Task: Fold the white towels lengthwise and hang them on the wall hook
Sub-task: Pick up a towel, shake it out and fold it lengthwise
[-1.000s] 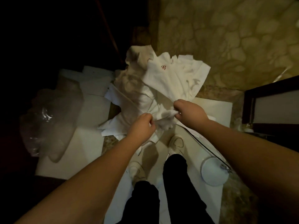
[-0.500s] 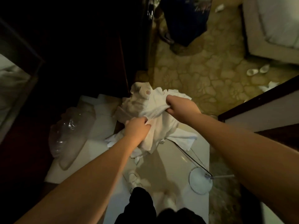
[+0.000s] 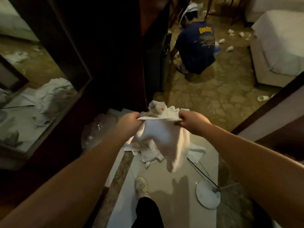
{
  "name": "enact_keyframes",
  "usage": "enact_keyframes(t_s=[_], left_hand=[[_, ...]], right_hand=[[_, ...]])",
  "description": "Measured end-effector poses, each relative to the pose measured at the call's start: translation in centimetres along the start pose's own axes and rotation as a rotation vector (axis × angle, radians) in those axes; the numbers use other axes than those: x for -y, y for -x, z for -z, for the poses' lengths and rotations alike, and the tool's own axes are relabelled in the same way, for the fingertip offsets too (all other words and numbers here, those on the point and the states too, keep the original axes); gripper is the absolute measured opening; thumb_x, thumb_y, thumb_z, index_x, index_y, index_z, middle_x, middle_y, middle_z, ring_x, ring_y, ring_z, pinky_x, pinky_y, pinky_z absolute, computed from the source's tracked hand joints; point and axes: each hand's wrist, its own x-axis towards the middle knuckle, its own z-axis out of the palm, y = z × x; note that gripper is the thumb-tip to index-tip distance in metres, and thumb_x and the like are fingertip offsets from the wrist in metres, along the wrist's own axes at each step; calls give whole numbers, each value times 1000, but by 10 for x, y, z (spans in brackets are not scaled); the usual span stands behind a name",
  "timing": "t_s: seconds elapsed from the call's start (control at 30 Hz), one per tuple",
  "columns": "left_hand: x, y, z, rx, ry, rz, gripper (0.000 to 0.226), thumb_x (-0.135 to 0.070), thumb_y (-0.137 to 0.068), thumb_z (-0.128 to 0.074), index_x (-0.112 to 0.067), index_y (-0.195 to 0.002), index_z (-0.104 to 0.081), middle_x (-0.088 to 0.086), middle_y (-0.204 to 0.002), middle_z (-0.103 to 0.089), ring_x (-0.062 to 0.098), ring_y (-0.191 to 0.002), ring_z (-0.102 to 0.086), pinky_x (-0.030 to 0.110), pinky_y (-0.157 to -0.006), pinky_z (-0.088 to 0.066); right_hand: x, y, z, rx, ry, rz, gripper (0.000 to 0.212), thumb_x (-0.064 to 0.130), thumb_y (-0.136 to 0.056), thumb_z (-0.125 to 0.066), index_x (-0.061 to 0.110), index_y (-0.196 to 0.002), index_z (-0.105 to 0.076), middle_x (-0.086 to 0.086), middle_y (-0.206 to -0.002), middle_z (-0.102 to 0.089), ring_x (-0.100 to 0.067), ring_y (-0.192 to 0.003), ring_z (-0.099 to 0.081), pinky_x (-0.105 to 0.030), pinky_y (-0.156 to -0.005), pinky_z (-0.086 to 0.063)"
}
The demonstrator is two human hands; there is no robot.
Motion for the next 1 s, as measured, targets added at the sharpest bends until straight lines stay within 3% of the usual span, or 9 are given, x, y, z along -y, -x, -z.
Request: enact_keyframes(t_s=[0.17, 0.3, 0.43, 0.53, 0.6, 0.67, 0.77, 0.9, 1.0], left_hand=[[-66, 76, 54, -77, 79, -23, 12, -26, -92, -59, -24, -84, -68, -2, -79, -65, 16, -77, -61, 29, -59, -38], [-107, 132, 103, -54, 122, -39, 13, -25, -91, -61, -21, -87, -72, 0, -82, -68, 15, -77, -62, 27, -57, -42], [-131, 178, 134, -51, 78, 0, 12, -24, -94, -62, -21, -83, -62, 0, -77, -59, 10, -69, -57, 21, -56, -38], [-127, 219, 161, -21, 168, 49, 5, -21, -89, -69, -26, -89, -69, -9, -75, -58, 5, -67, -55, 20, -59, -44], [-118, 257, 179, 10, 204, 18, 8, -25, -87, -70, -21, -95, -71, -12, -74, -61, 5, -68, -59, 20, -62, -49], [-109, 300, 194, 21, 262, -3, 13, -26, -89, -69, -21, -100, -72, -10, -78, -65, 12, -78, -64, 24, -67, -52], [-92, 363, 210, -2, 358, -17, 8, -26, -86, -69, -28, -94, -72, 3, -92, -73, 21, -88, -70, 35, -72, -59], [-61, 438, 232, -56, 853, -56, 33, -25, -93, -66, -6, -120, -64, 27, -122, -65, 38, -99, -67, 45, -82, -54], [-38, 490, 238, 22, 996, -156, 45, -47, -96, -60, -16, -128, -66, 11, -122, -70, 29, -114, -66, 39, -94, -53]], right_hand=[[29, 74, 35, -49, 13, 66, 34, 46, -93, -64, 29, -78, -39, 12, -73, -48, -23, -76, -54, -34, -60, -35], [82, 129, 66, -134, -65, 245, 18, 40, -93, -68, 27, -97, -57, 18, -81, -51, -21, -89, -60, -26, -63, -36], [151, 183, 85, -147, -355, 337, 64, 44, -82, -80, 24, -136, -52, 12, -124, -52, -8, -114, -51, -28, -93, -44], [199, 227, 88, -127, -514, 364, 87, 39, -79, -84, 30, -150, -36, 14, -132, -46, -6, -121, -47, -27, -99, -41], [228, 256, 85, -118, -547, 377, 82, 33, -80, -84, 27, -148, -38, 10, -124, -54, -9, -111, -57, -23, -89, -47], [257, 285, 78, -124, -528, 371, 56, 33, -84, -80, 24, -132, -54, 11, -109, -62, -8, -96, -63, -20, -76, -49], [294, 328, 66, -128, -522, 382, 18, 37, -91, -72, 31, -107, -66, 7, -98, -69, -11, -93, -66, -28, -77, -50], [337, 381, 67, -210, -701, 409, 28, 45, -93, -67, 33, -118, -68, 8, -106, -72, -12, -99, -68, -35, -86, -55], [366, 412, 73, -219, -859, 435, 30, 48, -90, -68, 35, -117, -69, 8, -107, -75, -11, -100, -71, -40, -91, -57]])
